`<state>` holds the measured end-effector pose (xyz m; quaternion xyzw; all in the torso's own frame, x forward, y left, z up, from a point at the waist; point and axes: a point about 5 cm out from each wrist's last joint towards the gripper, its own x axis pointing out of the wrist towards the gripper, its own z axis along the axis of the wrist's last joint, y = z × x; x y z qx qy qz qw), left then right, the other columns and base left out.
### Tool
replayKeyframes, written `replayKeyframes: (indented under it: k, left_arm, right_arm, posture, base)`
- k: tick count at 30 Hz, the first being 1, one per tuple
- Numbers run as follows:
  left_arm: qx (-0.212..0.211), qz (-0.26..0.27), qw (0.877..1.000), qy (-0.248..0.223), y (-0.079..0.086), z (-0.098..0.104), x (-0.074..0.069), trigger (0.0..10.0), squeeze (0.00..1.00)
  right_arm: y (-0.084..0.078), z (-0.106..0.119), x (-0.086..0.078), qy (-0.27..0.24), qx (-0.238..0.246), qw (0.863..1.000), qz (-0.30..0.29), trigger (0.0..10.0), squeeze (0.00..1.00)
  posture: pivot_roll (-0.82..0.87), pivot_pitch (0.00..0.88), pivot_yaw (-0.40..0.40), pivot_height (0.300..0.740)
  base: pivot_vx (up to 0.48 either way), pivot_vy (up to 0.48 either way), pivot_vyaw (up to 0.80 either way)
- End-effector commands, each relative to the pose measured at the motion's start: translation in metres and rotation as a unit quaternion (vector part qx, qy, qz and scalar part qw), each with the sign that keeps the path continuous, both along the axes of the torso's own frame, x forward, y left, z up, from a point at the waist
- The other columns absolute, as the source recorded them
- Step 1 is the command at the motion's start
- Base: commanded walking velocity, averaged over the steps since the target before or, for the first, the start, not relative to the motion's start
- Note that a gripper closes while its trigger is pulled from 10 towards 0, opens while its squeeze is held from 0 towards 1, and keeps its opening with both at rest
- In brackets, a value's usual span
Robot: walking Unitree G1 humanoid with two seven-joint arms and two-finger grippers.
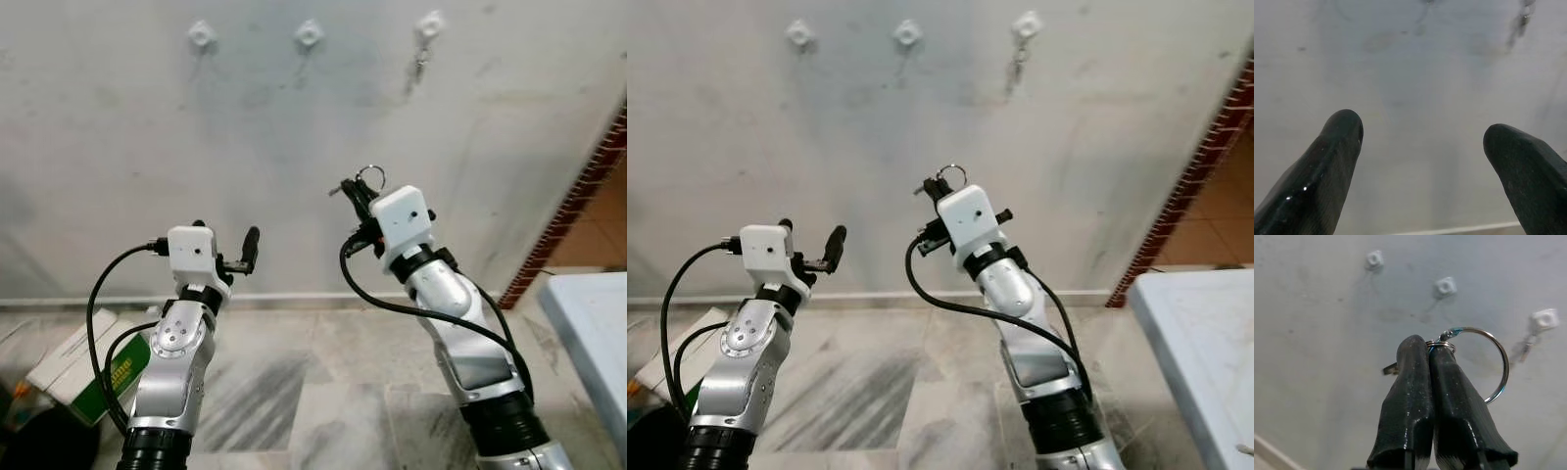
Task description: Hang keys on a hook
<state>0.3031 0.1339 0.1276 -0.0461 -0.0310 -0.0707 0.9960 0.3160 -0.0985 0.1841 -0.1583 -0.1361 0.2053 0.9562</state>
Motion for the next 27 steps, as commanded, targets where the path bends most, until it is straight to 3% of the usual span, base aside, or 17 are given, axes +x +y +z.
replayKeyframes:
  k: [1,17,27]
  left_arm:
    - [0.003,-0.008,1.0,-0.004,0.0002,0.0026,0.0001,10.0,0.0]
    - [0.004,-0.013,1.0,-0.002,-0.0016,0.0023,0.0005,10.0,0.0]
    - [0.009,-0.014,1.0,-0.003,-0.0028,0.0024,0.0008,10.0,0.0]
  right_arm:
    - [0.0031,0.0068,-0.0005,-0.011,0.007,1.0,0.004,10.0,0.0]
    - [0.0032,0.0074,0.0,-0.013,0.007,1.0,0.002,10.0,0.0]
    - [0.0027,0.0076,0.0003,-0.014,0.006,1.0,-0.001,10.0,0.0]
  posture:
    - [-0.04,0.007,0.052,0.74]
    - [-0.04,0.008,0.053,0.74]
    - [-0.05,0.008,0.055,0.74]
  base:
    - [0.36,0.274,0.0]
    - [0.359,0.276,0.0]
    - [0.417,0.0,0.0]
